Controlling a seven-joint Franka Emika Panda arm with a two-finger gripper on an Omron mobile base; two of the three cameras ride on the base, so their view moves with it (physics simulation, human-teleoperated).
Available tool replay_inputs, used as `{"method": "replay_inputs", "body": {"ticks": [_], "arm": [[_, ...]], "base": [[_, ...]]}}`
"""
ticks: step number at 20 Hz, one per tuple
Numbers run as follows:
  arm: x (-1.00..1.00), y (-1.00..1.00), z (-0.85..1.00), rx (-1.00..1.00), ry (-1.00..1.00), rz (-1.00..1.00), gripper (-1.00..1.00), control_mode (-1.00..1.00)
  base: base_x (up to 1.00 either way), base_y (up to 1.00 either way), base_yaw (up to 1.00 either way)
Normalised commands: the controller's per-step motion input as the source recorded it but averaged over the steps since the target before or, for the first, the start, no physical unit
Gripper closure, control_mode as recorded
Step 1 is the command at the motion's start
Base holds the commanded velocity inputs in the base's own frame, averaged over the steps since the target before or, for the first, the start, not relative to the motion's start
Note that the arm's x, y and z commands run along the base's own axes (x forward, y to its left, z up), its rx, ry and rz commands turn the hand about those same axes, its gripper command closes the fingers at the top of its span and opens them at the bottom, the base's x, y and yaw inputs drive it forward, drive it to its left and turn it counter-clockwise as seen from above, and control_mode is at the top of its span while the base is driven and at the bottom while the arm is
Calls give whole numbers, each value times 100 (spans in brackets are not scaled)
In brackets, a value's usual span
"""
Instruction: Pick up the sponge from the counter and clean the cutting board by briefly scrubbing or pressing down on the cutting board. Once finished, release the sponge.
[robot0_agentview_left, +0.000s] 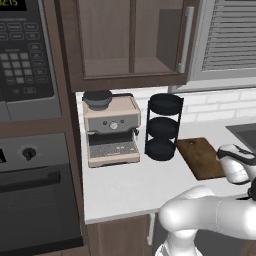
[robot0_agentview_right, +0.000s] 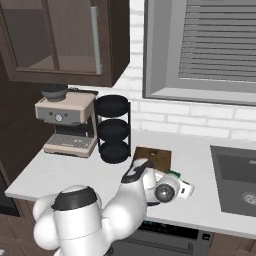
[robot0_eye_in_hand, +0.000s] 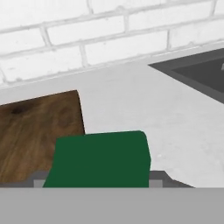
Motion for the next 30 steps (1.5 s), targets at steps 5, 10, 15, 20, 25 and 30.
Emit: {"method": "replay_inputs", "body": {"ticks": [5,10,15,20,25,30], "arm": [[34,19,-31,0,0,-5,100,-100],[21,21,-42,0,0,0,100,-100],[0,59,-36,0,0,0,100,-100],[10,63,-16,0,-4,0,100,-100],[22,60,-25,0,-11,0,100,-100],[38,34,-59,0,-11,0,100,-100]], "base": [[0,0,0],[0,0,0],[0,0,0],[0,0,0],[0,0,0],[0,0,0]]}}
